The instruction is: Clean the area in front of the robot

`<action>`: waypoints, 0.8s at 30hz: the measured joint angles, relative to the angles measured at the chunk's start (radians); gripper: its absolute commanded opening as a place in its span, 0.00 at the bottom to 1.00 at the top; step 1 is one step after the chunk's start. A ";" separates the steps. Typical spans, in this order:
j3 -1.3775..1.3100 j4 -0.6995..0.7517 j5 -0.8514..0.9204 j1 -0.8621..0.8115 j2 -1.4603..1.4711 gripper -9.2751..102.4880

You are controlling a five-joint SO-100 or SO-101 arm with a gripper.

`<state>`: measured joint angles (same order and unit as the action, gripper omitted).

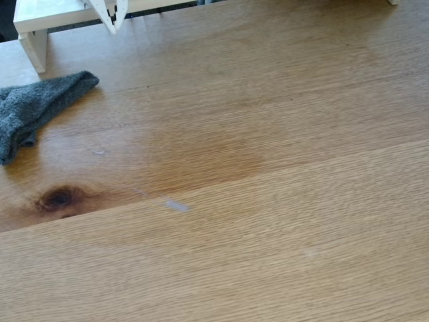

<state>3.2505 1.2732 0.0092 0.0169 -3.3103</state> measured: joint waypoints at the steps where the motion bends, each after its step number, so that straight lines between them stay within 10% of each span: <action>1: 0.000 0.000 0.000 0.000 0.000 0.08; 16: 0.000 -0.014 -0.095 -0.281 0.005 0.09; 24: -0.044 -0.367 -0.012 -0.189 0.356 0.22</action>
<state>3.2060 0.9066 -0.0031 -0.1718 -2.9544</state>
